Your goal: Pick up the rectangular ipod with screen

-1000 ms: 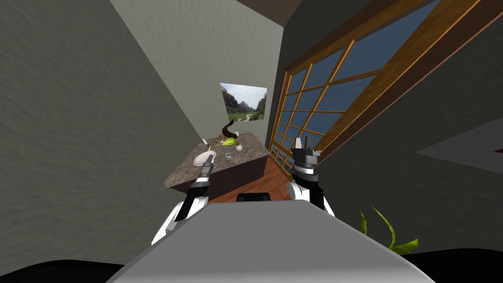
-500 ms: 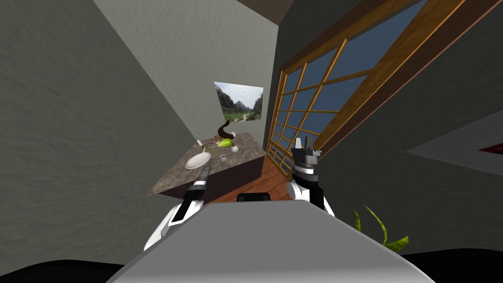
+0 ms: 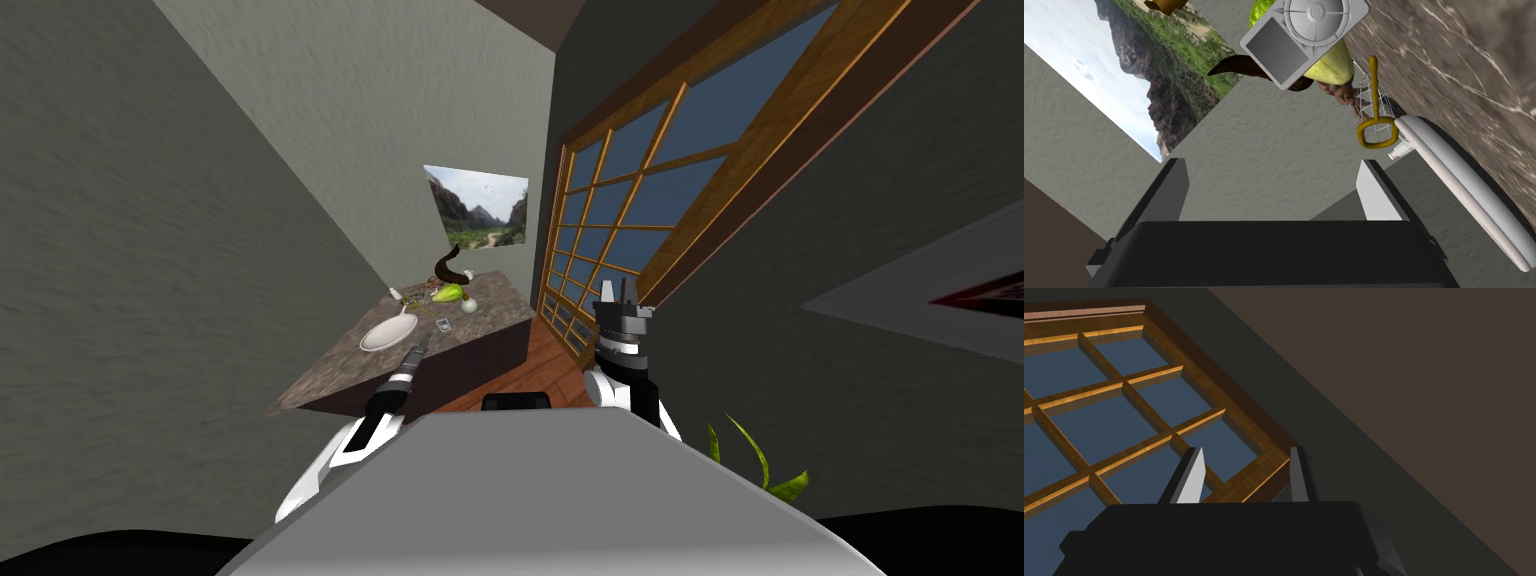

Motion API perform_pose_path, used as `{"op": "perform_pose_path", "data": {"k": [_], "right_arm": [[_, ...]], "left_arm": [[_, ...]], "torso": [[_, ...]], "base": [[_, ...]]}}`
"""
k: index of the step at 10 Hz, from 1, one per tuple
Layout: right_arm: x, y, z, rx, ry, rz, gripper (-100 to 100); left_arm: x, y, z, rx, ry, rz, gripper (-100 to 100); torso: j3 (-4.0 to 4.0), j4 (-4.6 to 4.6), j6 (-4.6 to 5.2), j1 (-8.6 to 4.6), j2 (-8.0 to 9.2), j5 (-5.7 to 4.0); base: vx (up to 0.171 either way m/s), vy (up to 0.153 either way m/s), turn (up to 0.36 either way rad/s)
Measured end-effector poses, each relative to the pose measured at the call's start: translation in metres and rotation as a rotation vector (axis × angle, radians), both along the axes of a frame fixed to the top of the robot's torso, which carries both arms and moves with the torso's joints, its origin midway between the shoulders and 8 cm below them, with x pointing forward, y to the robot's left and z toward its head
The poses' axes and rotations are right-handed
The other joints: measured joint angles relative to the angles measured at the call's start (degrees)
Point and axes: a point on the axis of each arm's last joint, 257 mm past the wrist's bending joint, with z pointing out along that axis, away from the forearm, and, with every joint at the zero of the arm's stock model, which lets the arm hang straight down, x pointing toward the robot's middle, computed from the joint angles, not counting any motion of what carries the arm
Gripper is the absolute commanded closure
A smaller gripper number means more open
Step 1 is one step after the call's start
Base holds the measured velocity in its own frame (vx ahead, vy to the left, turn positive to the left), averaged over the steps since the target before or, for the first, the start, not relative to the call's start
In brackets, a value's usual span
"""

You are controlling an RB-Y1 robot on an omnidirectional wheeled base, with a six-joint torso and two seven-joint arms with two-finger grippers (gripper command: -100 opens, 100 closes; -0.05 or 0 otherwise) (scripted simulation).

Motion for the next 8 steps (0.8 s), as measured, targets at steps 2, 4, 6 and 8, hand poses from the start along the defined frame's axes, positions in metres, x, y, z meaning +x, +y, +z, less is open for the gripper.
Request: {"op": "perform_pose_path", "data": {"k": [2, 4, 6, 8], "right_arm": [[0.000, 0.000, 0.000, 0.000, 0.000, 0.000, 0], [0.000, 0.000, 0.000, 0.000, 0.000, 0.000, 0], [0.000, 0.000, 0.000, 0.000, 0.000, 0.000, 0], [0.000, 0.000, 0.000, 0.000, 0.000, 0.000, 0]], "left_arm": [[-0.002, 0.014, -0.015, 0.064, 0.061, 0.011, -100], [-0.001, 0.028, -0.026, 0.125, 0.115, 0.016, -100], [0.002, 0.035, -0.036, 0.185, 0.161, 0.015, -100], [0.006, 0.045, -0.043, 0.245, 0.202, 0.010, -100]], "torso": [[0.03, 0.01, -0.01, 0.07, 0.05, 0.01], [0.03, 0.01, -0.01, 0.11, 0.06, 0.02], [0.04, 0.01, -0.01, 0.12, 0.06, 0.02], [0.05, 0.02, -0.01, 0.17, 0.09, 0.03]], "base": [[0.013, -0.053, -0.052], [0.017, -0.046, -0.052], [0.012, -0.038, -0.049], [0.005, -0.032, -0.041]]}}
